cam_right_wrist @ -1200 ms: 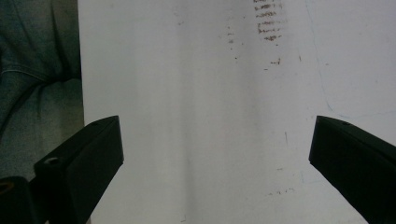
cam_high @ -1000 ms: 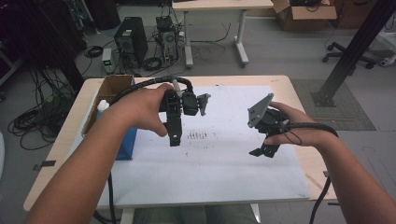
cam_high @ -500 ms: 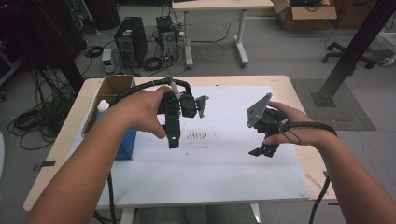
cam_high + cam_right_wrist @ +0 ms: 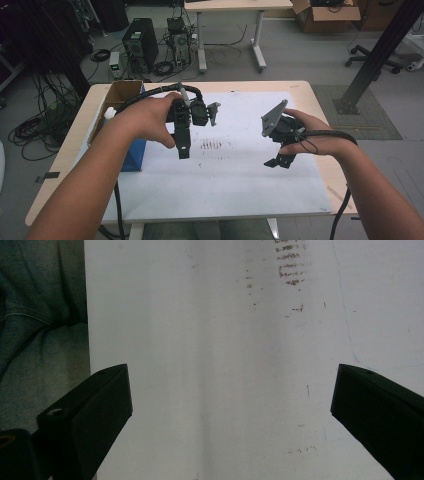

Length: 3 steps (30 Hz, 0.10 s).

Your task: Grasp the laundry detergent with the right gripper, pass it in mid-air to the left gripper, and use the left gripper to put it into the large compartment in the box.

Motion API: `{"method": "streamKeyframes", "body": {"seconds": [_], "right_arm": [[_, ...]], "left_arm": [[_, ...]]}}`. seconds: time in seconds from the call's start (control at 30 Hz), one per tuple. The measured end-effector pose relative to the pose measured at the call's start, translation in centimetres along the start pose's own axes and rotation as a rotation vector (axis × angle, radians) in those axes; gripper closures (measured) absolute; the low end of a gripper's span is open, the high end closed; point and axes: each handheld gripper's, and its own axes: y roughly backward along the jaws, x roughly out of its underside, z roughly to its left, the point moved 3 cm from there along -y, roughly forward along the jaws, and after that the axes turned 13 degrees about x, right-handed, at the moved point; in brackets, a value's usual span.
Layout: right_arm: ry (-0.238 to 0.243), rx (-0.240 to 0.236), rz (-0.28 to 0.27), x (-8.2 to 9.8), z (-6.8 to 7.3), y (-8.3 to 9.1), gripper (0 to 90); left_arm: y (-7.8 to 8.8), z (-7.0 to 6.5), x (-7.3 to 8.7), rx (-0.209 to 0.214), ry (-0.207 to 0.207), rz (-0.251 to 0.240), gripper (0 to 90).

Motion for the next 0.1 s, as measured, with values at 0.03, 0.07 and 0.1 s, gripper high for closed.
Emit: {"method": "streamKeyframes", "body": {"seconds": [0.03,0.07,0.1], "right_arm": [[0.0,0.0,0.003,-0.02,0.02,0.0,3.2],[0.0,0.001,0.004,-0.05,0.04,0.0,3.2],[-0.003,0.0,0.005,-0.07,0.1,0.01,3.2]], "left_arm": [[0.02,-0.03,0.05,-0.003,0.0,0.002,0.2],[0.03,-0.06,0.08,-0.004,0.001,-0.001,0.2],[0.02,-0.13,0.14,-0.002,0.0,-0.003,0.2]]}}
